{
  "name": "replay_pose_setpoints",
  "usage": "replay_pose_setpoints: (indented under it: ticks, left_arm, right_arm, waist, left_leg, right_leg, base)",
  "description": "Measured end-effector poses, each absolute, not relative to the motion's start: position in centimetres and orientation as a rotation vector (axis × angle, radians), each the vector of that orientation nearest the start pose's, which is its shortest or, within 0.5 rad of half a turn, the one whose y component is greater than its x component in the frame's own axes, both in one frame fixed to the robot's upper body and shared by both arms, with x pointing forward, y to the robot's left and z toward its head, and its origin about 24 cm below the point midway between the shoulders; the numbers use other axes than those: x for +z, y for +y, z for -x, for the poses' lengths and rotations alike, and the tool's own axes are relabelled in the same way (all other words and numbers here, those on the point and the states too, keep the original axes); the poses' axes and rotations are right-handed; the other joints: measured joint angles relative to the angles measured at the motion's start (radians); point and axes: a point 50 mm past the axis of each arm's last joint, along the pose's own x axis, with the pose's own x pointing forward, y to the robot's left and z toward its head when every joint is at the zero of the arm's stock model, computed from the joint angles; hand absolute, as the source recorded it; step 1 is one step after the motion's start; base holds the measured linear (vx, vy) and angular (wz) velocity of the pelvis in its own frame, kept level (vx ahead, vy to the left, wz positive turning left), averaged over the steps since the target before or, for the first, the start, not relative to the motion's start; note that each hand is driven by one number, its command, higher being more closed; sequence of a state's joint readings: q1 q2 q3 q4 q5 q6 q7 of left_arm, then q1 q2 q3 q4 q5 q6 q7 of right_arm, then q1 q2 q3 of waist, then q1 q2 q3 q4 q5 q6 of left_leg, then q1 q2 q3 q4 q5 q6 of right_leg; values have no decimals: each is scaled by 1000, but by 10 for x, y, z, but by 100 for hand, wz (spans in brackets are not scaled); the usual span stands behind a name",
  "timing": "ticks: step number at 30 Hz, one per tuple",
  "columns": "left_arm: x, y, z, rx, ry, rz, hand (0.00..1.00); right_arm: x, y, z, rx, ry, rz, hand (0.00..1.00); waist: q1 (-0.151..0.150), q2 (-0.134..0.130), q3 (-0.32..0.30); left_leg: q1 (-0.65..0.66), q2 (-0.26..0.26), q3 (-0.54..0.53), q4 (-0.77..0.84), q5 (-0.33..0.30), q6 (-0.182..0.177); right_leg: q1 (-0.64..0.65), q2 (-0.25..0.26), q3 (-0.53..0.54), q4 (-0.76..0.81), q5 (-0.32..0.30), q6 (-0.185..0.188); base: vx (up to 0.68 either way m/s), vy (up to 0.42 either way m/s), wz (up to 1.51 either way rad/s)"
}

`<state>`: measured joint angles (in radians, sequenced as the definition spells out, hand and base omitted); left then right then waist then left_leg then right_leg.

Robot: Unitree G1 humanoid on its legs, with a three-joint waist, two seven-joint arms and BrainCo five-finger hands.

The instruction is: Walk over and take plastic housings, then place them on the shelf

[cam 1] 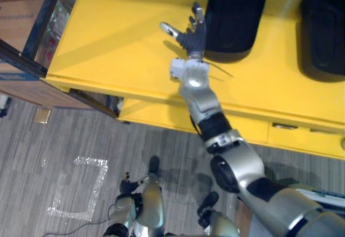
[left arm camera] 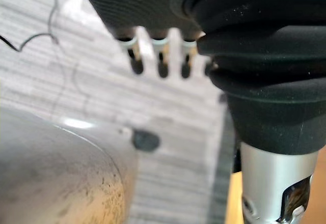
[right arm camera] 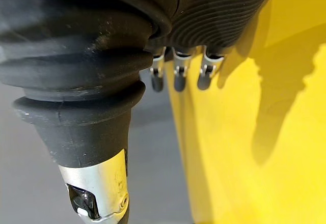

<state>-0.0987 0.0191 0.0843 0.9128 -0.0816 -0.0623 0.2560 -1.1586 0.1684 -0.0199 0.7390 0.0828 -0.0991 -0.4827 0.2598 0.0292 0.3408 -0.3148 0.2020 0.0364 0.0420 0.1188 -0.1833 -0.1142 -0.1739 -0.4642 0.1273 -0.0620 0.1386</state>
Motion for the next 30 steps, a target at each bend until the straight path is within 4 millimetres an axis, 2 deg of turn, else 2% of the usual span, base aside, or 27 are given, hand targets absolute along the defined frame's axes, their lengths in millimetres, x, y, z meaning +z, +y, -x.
replay_pose_setpoints:
  ticks: [3,13,16,18,20,21,23,27,28,30]
  left_arm:
    - [-117,175,-195,315,751,-31,0]
    - [-114,166,-199,247,738,-69,0]
    - [-114,165,-199,245,736,-69,0]
    - [-113,165,-200,243,732,-68,0]
    - [-114,166,-198,244,734,-70,0]
    - [-114,166,-197,244,735,-73,0]
    - [-115,167,-193,236,740,-77,0]
    - [-121,168,-187,225,775,-87,0]
    - [-125,168,-180,227,801,-88,0]
    - [-130,168,-171,232,830,-87,0]
  right_arm:
    - [241,-18,-386,-63,-369,-198,0]
    - [241,-16,-385,-54,-362,-188,0]
    - [240,-1,-380,21,-377,-137,0]
    - [236,13,-371,124,-410,-78,0]
    - [227,42,-352,312,-457,38,0]
    - [226,49,-347,366,-460,47,0]
    - [224,75,-325,579,-493,75,0]
    - [237,98,-288,837,-584,22,0]
    - [242,101,-278,896,-607,-12,0]
    - [252,100,-268,954,-646,-88,0]
  waist:
    - [-4,0,0]
    - [-13,0,0]
    - [-25,0,0]
    - [-29,0,0]
    - [-32,0,0]
    - [-32,0,0]
    - [-42,3,-2]
    - [-68,6,-21]
    - [-84,9,-47]
    - [-96,17,-65]
  left_leg:
    - [1,0,0,0,0,0]
    - [2,0,0,-1,4,-2]
    - [2,4,2,-4,5,-1]
    - [2,8,4,-4,5,-2]
    - [15,15,15,-10,8,-7]
    - [22,17,22,-13,8,-7]
    - [41,19,41,-19,8,-7]
    - [72,23,82,-37,8,-7]
    - [75,23,90,-39,8,-7]
    - [115,25,119,-53,8,-7]
  right_leg:
    - [1,0,0,-1,0,0]
    - [9,6,1,-20,13,-2]
    - [9,13,4,-31,21,-5]
    - [8,16,7,-35,22,-6]
    - [9,20,20,-35,22,-6]
    - [9,21,26,-35,22,-6]
    - [11,20,45,-35,24,-8]
    - [12,22,81,-48,39,-10]
    - [14,23,88,-64,48,-9]
    - [30,23,113,-72,54,-7]
  base:
    - [0,0,0]
    - [0,0,0]
    - [-7,7,-4]
    - [-6,7,-7]
    - [2,9,-14]
    - [4,5,-25]
    - [1,10,-23]
    - [-7,18,-25]
    - [8,18,-26]
    - [30,9,-32]
